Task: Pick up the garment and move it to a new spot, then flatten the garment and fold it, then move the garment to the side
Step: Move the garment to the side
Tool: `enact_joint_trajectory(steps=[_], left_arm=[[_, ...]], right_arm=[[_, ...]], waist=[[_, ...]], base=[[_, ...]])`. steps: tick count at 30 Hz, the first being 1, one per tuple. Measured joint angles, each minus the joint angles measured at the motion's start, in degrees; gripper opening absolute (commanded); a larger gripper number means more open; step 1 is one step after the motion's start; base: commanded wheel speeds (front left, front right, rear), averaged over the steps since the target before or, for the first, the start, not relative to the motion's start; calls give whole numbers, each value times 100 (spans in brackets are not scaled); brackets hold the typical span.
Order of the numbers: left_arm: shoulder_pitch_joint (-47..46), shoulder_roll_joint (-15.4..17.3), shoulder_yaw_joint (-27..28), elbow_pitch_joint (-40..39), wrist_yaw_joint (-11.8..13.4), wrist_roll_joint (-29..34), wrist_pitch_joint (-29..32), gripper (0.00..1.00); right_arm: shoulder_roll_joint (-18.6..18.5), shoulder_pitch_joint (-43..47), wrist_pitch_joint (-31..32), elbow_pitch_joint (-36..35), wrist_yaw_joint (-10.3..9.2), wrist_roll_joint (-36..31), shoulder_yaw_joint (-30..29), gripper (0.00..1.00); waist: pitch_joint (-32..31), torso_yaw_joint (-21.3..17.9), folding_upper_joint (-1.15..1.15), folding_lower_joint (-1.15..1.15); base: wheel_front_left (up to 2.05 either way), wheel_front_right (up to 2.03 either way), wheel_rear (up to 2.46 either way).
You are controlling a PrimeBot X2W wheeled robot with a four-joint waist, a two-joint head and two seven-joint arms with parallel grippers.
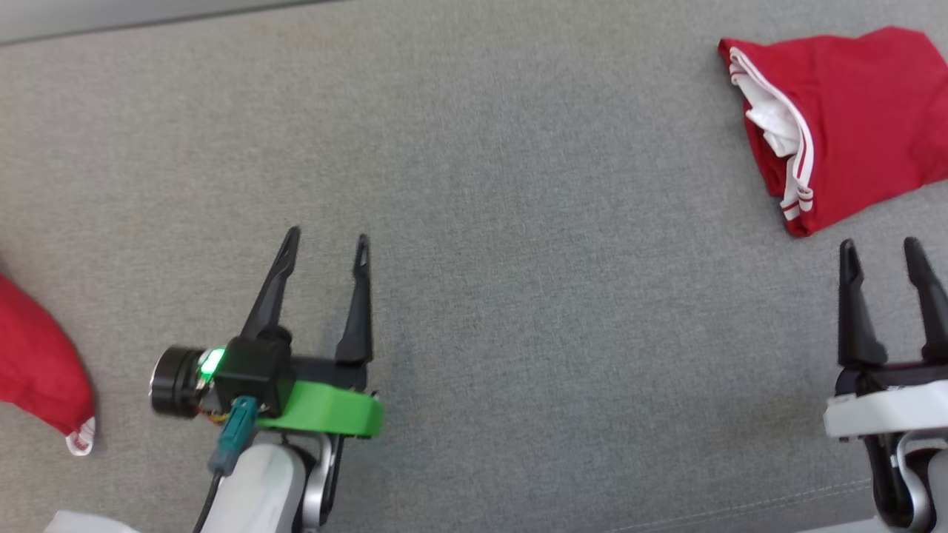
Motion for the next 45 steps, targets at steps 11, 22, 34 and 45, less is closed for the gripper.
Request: enact_joint_trajectory(steps=[11, 22, 34, 45], left_arm=[[1046, 260, 427, 33, 203, -212, -8, 100], [1664, 412, 416, 185, 22, -420, -9, 100], [1698, 468, 347, 393, -25, -453, -8, 100], [1692, 466, 321, 424, -24, -450, -9, 100]], right_arm=[[437, 999, 558, -834, 0, -170, 169, 100], [637, 1750, 993, -1140, 0, -249, 266, 100], [645, 1835, 1090, -1202, 0, -268, 266, 100], [647, 1836, 1084, -1218, 0, -277, 267, 100]], waist=[[-891, 325, 0, 0], [-1767, 550, 0, 0], [-1967, 632, 0, 0], [-1928, 668, 0, 0]], base=[[0, 0, 0], [0, 0, 0], [0, 0, 0], [0, 0, 0]])
